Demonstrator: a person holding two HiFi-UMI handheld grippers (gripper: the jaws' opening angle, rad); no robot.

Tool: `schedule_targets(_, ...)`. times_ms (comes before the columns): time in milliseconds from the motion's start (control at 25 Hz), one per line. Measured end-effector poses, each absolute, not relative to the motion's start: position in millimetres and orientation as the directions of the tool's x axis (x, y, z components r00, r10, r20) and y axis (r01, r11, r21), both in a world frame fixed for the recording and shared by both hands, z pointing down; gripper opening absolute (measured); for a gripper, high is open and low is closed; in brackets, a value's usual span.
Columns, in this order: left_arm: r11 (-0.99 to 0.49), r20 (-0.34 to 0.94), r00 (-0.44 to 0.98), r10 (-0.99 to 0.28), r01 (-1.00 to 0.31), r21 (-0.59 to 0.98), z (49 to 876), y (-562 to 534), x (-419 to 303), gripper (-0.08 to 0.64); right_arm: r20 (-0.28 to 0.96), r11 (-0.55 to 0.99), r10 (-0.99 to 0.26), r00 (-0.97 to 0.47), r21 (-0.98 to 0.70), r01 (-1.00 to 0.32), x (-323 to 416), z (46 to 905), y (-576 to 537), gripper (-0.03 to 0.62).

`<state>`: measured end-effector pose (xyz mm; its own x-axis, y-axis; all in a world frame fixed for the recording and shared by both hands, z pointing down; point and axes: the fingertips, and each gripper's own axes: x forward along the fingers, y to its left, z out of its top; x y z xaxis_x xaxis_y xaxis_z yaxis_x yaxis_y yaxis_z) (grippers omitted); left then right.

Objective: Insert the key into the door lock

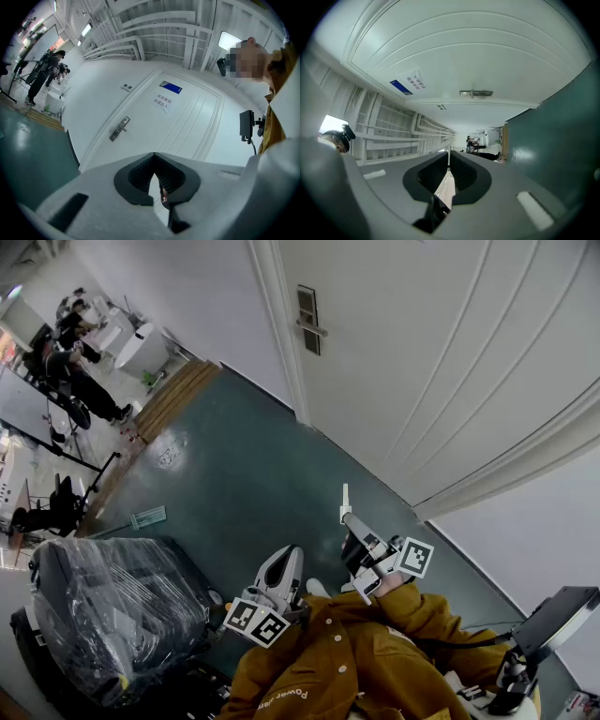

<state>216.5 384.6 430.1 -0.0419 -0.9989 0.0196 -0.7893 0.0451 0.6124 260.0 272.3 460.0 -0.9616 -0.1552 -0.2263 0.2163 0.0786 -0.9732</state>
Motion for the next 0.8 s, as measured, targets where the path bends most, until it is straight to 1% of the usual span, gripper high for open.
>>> schedule_targets(360,0.05,0.02,-0.048,-0.999,-0.789,0.612,429.6,389.6,218.1,0.0,-0.233,0.084,-0.144,-0.962,-0.971,0.223,260.6,457.6,277.9,0.028)
schedule_targets(600,0.056,0.03,-0.047,-0.998,-0.786,0.616,431.3,394.7,219.6,0.0,-0.268,0.059,-0.168,-0.949,-0.963,0.262,261.0,453.5,275.8,0.029)
schedule_targets(800,0.081,0.056,-0.059,-0.997,-0.795,0.601,437.4,407.0,207.8,0.0,-0.244,0.057,-0.18,-0.953,-0.97,0.238,249.5,457.3,283.2,0.029)
